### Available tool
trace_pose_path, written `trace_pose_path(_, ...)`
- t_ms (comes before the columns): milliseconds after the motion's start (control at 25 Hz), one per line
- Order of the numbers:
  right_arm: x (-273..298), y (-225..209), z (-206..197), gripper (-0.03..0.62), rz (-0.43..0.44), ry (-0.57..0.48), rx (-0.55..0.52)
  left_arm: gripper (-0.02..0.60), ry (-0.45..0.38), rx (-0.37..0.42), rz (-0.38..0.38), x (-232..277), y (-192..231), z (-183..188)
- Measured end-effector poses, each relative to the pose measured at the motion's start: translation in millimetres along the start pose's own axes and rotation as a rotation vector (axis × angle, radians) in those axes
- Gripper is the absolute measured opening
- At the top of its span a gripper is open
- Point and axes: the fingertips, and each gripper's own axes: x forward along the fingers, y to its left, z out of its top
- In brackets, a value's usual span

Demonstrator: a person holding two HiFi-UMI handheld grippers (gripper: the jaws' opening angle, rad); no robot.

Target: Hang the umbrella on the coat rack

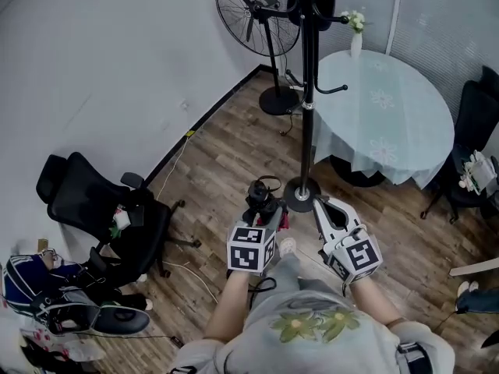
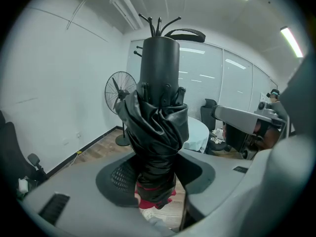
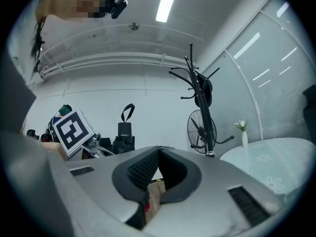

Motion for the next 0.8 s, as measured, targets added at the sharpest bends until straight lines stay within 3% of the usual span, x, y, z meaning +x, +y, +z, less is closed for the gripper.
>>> trace_pose_path(800, 83, -78, 4, 0.004, -0.076, 0.014, -0.013, 0.207, 0.024, 0.041, -0.076, 112, 39, 61)
